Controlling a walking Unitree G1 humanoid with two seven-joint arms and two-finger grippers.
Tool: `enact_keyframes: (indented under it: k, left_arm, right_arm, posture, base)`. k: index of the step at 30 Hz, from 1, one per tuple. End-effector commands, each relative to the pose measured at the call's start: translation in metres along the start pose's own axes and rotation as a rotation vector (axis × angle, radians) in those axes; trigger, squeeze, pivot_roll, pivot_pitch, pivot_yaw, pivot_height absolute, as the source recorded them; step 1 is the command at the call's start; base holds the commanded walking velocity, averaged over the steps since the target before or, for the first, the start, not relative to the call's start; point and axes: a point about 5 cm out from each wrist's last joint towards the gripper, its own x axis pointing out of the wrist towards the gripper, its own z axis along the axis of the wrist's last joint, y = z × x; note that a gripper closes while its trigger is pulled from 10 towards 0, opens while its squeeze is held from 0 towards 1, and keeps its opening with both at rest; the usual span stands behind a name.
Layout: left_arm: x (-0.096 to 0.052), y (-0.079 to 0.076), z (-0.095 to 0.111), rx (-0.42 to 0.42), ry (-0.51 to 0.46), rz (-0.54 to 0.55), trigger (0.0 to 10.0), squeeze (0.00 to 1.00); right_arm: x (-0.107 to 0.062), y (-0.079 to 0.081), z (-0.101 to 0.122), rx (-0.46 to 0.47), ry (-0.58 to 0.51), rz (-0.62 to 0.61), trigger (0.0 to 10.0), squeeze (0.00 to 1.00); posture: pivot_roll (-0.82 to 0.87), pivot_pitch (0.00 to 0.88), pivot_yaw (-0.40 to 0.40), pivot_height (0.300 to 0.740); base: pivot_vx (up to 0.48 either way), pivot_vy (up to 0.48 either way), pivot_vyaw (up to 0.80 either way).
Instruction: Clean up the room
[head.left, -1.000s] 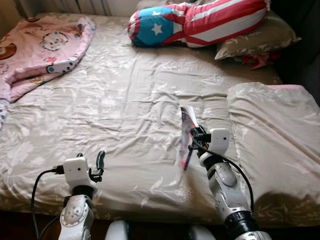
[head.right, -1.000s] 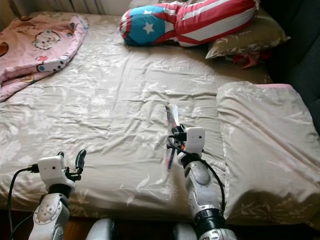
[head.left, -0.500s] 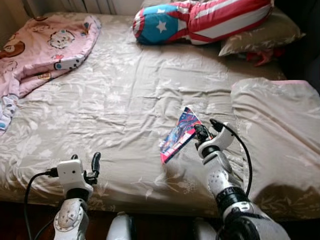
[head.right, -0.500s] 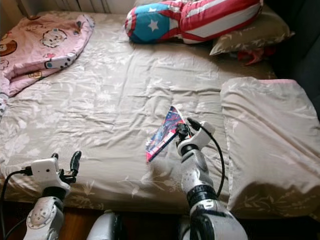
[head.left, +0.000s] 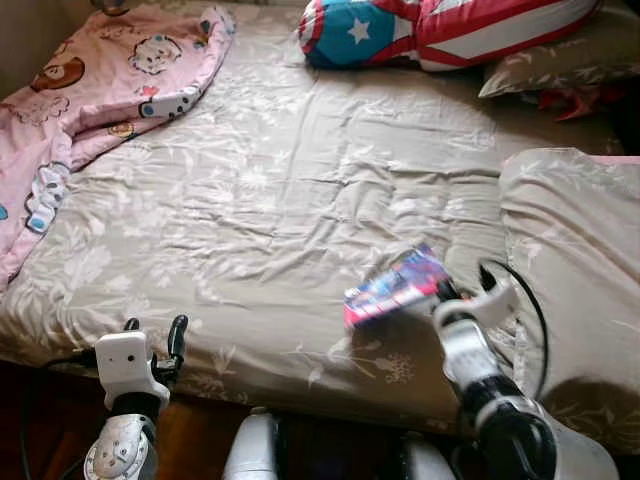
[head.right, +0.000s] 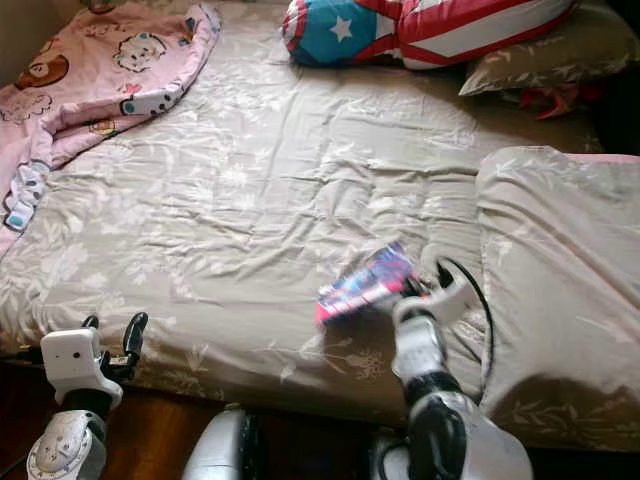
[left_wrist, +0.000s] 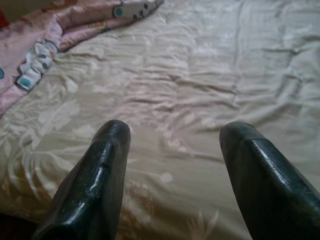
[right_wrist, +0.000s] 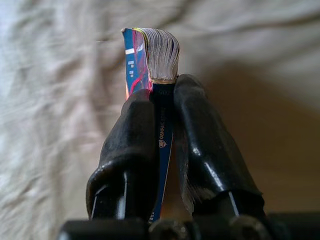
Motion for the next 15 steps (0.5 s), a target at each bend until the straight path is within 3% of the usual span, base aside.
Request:
enact_keyframes:
  k: [1,7,15]
  left_arm:
    - [-0.005,-0.001,-0.001,0.015,0.022,-0.017,10.0,0.00]
    - [-0.009,0.003,-0.001,0.040,0.038,-0.031,10.0,0.00]
    - [-0.010,0.006,0.001,0.052,0.047,-0.034,10.0,0.00]
  right_arm:
    - [-0.002,-0.009,-0.001,0.010,-0.002,-0.043,10.0,0.00]
    - [-0.005,-0.026,-0.002,0.078,-0.012,-0.119,10.0,0.00]
    - [-0.007,-0.031,-0.008,0.077,0.002,-0.135,10.0,0.02]
  posture:
    - [0.20,0.309,0.022,0.661]
    - [0.20,0.315,0.035,0.661]
    - [0.21,0.315,0.045,0.661]
  base:
    - [0.000,0.000,0.00]
    - [0.000,0.000,0.00]
    - [0.000,0.000,0.00]
